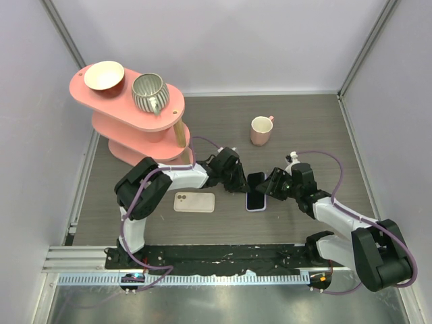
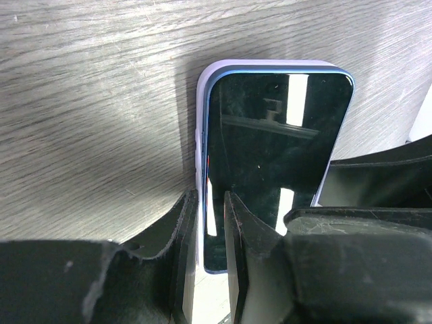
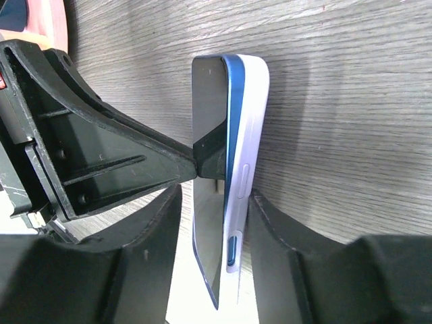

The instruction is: Put the phone into the phone case

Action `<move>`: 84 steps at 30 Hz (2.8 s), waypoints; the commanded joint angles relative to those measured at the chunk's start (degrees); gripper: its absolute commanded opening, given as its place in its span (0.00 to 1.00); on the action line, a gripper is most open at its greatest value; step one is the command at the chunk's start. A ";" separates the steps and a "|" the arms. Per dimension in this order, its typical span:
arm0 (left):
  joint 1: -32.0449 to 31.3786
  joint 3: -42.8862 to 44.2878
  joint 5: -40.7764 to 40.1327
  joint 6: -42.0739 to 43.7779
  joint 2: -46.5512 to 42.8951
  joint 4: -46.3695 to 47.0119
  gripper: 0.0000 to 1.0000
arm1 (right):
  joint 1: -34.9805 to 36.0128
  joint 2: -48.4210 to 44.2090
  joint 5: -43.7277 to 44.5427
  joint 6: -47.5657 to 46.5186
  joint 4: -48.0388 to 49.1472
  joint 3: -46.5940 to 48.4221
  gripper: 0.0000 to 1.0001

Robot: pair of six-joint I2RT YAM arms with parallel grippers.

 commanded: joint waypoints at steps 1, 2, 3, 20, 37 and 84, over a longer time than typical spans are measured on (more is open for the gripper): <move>-1.88 -0.72 0.57 0.73 0.95 0.45 0.24 | 1.29 -0.84 -8.25 0.55 4.82 2.41 0.45; -1.88 -0.72 0.57 0.64 0.87 0.45 0.24 | 1.29 -1.01 -8.34 0.55 4.64 2.42 0.42; -1.88 -0.72 0.65 0.47 0.86 0.45 0.24 | 1.29 -1.36 -8.34 0.72 4.73 2.24 0.40; -1.88 0.50 0.65 2.31 -2.73 0.89 0.26 | 1.20 -6.72 0.44 -8.67 -4.92 4.78 0.01; -0.65 11.85 0.65 12.67 -16.88 -12.21 0.62 | 0.06 -19.29 -3.23 -6.48 -2.83 6.81 0.01; 2.78 -12.15 27.10 3.01 -32.36 27.17 0.06 | -4.25 -31.34 -20.73 31.57 51.85 -9.37 0.20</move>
